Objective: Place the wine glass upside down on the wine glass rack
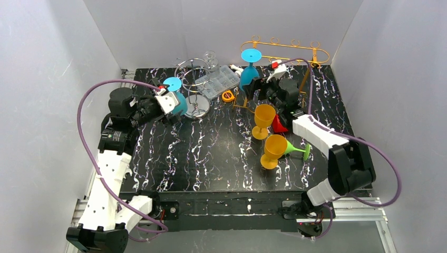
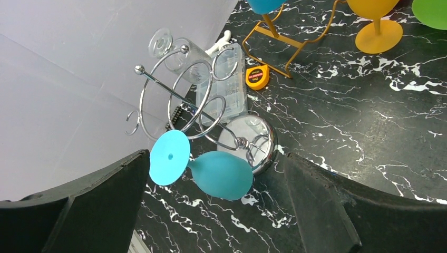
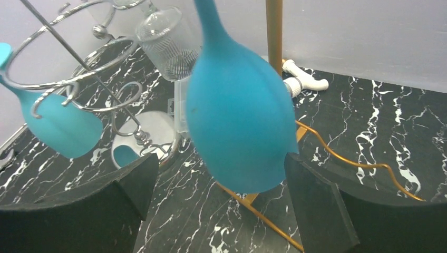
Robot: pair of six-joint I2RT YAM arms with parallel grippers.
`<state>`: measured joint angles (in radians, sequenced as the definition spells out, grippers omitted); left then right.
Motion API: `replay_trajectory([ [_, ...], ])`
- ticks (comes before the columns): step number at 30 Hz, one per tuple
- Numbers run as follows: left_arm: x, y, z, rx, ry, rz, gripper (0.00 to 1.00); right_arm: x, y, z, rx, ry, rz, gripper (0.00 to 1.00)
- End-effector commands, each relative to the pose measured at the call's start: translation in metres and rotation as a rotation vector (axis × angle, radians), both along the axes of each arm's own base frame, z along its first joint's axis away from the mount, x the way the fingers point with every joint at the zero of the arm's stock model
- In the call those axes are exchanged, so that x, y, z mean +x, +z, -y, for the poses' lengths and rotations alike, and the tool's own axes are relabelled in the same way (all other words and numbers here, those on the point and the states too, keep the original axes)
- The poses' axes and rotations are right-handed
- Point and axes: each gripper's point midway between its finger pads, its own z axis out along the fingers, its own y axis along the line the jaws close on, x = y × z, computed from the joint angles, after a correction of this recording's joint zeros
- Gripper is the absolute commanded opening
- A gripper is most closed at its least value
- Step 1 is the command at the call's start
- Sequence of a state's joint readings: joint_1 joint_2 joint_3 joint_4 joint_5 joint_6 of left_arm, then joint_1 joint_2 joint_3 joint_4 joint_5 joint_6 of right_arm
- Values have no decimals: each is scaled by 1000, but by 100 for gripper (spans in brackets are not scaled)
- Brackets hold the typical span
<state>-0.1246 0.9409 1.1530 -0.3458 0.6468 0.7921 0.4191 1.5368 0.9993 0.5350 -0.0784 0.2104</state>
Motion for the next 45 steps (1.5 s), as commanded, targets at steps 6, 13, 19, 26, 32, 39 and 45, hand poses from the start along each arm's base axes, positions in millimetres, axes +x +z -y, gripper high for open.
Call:
replay_trajectory([
  [6, -9, 6, 3, -4, -22, -17, 98, -52, 60, 57, -45, -150, 2, 98],
  [13, -14, 7, 2, 4, -26, -13, 98, -94, 33, 140, -85, -485, -229, 96],
  [19, -16, 8, 3, 3, -38, -10, 98, -136, -15, 190, -79, -745, -508, 87],
  [26, -22, 4, 3, 15, -48, -8, 98, -166, -22, 183, -31, -680, -618, 84],
  [32, -24, 1, 4, 18, -54, -13, 98, -186, -28, 151, -93, -435, -725, 78],
  [39, -24, 4, 5, 12, -61, -12, 98, -187, -72, 180, -118, -664, -834, 81],
  [45, -25, 1, 4, 19, -58, -11, 98, -194, -103, 190, 25, -888, -976, 90],
])
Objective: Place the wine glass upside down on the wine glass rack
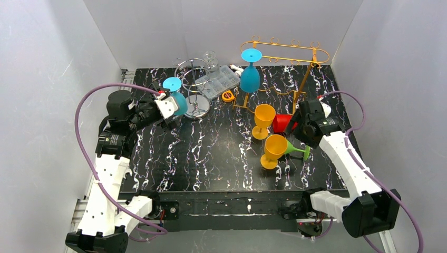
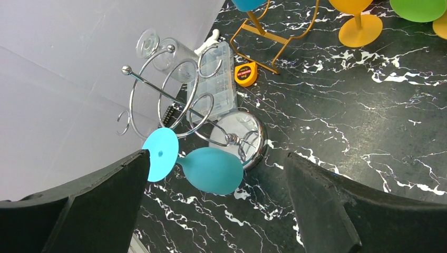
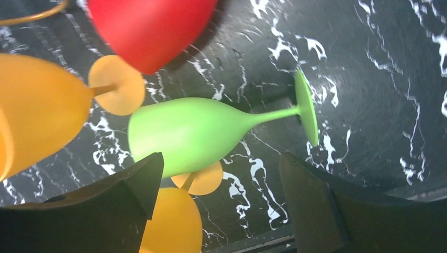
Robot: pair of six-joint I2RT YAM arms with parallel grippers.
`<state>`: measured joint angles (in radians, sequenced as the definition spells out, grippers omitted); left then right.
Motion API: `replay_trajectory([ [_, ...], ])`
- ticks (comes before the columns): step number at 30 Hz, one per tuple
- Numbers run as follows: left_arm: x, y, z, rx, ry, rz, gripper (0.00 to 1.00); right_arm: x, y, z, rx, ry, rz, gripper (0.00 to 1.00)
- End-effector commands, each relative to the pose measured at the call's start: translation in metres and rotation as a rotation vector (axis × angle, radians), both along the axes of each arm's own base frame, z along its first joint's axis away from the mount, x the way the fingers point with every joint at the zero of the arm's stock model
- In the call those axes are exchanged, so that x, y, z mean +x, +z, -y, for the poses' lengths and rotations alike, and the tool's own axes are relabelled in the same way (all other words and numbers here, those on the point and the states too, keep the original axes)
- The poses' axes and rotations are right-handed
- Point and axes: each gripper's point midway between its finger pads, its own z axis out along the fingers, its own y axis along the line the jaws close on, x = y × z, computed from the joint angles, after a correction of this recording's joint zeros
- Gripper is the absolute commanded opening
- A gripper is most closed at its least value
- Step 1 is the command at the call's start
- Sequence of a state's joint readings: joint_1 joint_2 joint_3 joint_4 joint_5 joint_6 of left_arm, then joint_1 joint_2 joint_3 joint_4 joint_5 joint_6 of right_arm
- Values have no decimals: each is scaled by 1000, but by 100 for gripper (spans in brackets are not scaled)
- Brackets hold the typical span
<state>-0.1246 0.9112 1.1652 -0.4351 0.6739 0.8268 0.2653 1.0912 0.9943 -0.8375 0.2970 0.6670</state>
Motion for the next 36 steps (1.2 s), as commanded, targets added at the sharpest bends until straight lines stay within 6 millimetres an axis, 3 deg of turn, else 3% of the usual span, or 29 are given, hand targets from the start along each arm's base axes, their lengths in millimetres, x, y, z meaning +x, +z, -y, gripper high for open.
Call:
replay_trajectory([
  [1, -8, 5, 3, -3, -24, 11, 98, -9, -13, 13, 42, -243, -29, 93],
  [6, -7, 5, 4, -7, -33, 7, 98, -15, -23, 22, 105, -403, 57, 98],
  [13, -8, 7, 5, -10, -35, 10, 98, -22, -71, 20, 165, -517, 22, 89],
  [16, -8, 7, 3, -3, -30, 14, 98, -19, -82, 24, 155, -566, 14, 88],
  [21, -9, 6, 3, -3, -30, 11, 98, -1, -84, 30, 199, -651, 127, 78],
  [28, -9, 5, 3, 3, -28, 11, 98, 6, -95, 33, 206, -696, 115, 77],
  [36, -9, 5, 3, 5, -33, 10, 98, 8, -83, 50, 153, -723, 192, 67],
])
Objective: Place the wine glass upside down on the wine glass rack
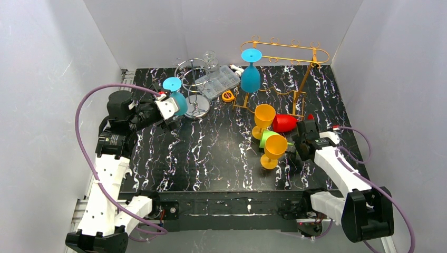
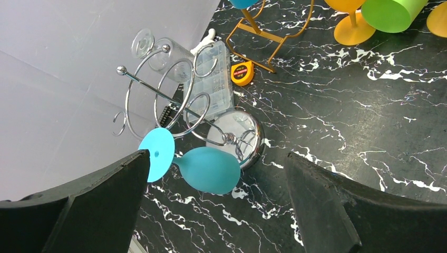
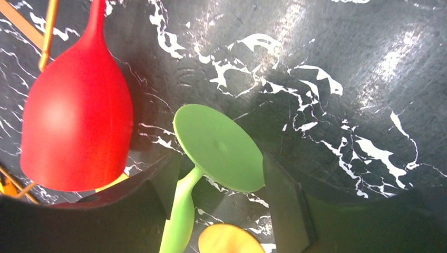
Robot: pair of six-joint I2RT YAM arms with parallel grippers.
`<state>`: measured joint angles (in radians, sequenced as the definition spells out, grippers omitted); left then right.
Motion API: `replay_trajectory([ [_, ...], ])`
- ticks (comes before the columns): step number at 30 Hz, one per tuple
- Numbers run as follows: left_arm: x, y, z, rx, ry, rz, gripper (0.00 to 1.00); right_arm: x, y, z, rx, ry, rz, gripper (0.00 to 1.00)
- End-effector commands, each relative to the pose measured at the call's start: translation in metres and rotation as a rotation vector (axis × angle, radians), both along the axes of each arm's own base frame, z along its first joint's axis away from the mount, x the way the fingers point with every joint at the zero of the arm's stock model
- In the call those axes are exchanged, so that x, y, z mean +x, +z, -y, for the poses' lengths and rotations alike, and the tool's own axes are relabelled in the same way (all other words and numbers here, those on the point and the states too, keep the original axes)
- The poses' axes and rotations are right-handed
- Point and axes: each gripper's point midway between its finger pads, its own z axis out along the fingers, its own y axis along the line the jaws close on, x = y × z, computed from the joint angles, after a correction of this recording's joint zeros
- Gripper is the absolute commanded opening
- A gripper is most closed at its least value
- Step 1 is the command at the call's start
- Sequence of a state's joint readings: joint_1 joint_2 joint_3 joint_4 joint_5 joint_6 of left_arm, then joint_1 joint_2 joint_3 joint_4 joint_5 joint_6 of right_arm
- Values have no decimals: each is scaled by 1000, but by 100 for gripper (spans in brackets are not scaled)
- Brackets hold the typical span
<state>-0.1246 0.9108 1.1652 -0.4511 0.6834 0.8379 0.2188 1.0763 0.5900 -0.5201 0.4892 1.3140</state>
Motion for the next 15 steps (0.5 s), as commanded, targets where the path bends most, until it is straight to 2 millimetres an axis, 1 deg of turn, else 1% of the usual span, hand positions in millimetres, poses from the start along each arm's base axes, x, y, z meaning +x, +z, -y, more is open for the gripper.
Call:
replay_trajectory([
  [1, -6, 8, 2, -3, -21, 20, 98, 7, 12, 20, -69, -65, 68, 65],
  [3, -6, 8, 2, -2, -21, 19, 98, 6, 13, 26, -98, -60, 53, 64],
  [5, -6, 9, 2, -1, -19, 21, 98, 4, 17, 32, -128, -52, 32, 65],
  [6, -5, 9, 2, 1, -17, 22, 98, 4, 22, 34, -141, -44, 30, 68],
  [8, -5, 7, 1, 7, -15, 23, 98, 2, 37, 36, -169, -9, 16, 70],
  [11, -4, 5, 0, 17, -17, 25, 98, 1, 61, 28, -161, 82, 29, 70],
  [13, -4, 4, 1, 16, -20, 20, 98, -4, 64, 24, -152, 117, 37, 68],
  [15, -4, 3, 2, 14, -25, 16, 98, -8, 59, 26, -165, 125, 41, 64],
])
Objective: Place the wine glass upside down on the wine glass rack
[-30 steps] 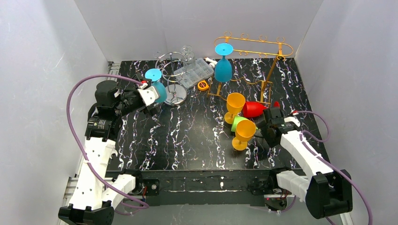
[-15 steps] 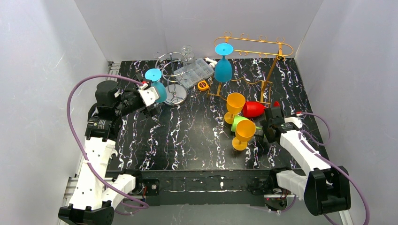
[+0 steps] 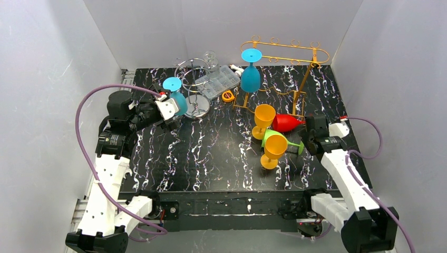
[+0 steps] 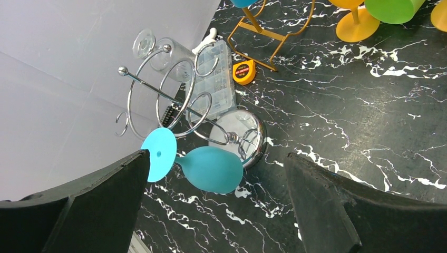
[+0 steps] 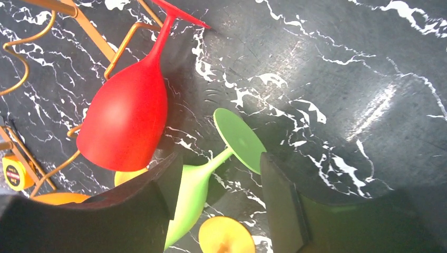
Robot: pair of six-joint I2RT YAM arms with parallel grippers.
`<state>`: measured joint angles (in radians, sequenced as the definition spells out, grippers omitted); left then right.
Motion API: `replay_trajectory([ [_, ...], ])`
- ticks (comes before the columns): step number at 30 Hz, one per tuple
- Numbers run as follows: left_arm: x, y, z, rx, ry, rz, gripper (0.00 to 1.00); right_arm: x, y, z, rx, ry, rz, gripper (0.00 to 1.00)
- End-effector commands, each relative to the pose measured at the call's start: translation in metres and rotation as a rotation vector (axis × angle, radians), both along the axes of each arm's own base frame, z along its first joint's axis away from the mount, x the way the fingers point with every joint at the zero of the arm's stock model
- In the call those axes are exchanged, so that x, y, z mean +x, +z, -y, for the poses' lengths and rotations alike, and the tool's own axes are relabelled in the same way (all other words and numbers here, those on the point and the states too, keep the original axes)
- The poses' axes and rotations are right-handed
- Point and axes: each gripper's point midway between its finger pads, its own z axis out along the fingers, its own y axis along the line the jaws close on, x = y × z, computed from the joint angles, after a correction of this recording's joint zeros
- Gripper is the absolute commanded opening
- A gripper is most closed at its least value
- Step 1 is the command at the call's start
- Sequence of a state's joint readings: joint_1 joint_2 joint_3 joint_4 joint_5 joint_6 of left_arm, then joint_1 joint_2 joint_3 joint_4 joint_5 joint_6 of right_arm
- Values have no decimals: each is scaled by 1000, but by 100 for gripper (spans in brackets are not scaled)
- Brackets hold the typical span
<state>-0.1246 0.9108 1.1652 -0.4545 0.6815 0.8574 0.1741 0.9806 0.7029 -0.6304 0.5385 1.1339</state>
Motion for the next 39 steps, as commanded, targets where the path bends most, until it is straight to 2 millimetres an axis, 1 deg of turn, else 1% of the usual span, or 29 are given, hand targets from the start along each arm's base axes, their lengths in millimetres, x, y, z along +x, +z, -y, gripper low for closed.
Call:
replay_trajectory([
  [1, -4, 4, 3, 0, -22, 6, 98, -12, 5, 6, -55, 58, -12, 62],
  [3, -4, 4, 3, -2, -24, 4, 98, -14, -6, 7, -70, 69, -40, 58],
  [8, -4, 6, 2, 0, -17, 10, 98, -11, -31, 0, -88, 164, -140, 53],
  [12, -4, 4, 2, 2, -18, 10, 98, -7, -39, 2, -113, 197, -191, 49],
  [14, -5, 4, 2, 1, -21, 9, 98, -4, -36, 5, -128, 194, -188, 40],
  [15, -5, 4, 2, 1, -21, 9, 98, -2, -33, 7, -138, 194, -177, 32],
  [18, -5, 7, 3, -2, -23, 15, 98, 6, -13, 11, -170, 189, -115, 13],
  [20, -6, 10, 3, -5, -26, 19, 98, 11, 3, 14, -195, 186, -68, 3],
  [21, -6, 12, 4, -7, -28, 22, 98, 14, 13, 16, -210, 188, -39, 1],
  [24, -8, 19, 4, -16, -32, 35, 98, 21, 43, 19, -251, 206, 29, 1],
  [26, -11, 25, 5, -22, -33, 43, 98, 21, 58, 21, -275, 225, 49, 1],
  [28, -14, 29, 5, -26, -38, 48, 98, 18, 70, 22, -292, 243, 55, 1],
  [30, -16, 31, 5, -28, -39, 55, 98, 15, 78, 18, -293, 281, 71, 1],
  [33, -19, 35, 5, -29, -41, 63, 98, 16, 89, 5, -271, 366, 133, 1],
  [35, -21, 37, 5, -30, -44, 69, 98, 16, 103, -2, -263, 413, 182, 1],
  [37, -22, 42, 6, -35, -47, 76, 98, 21, 127, -16, -260, 502, 268, 1],
  [38, -23, 46, 7, -42, -49, 78, 98, 24, 141, -24, -260, 555, 318, 1],
  [39, -24, 49, 8, -50, -54, 77, 98, 29, 159, -37, -265, 639, 385, 1],
])
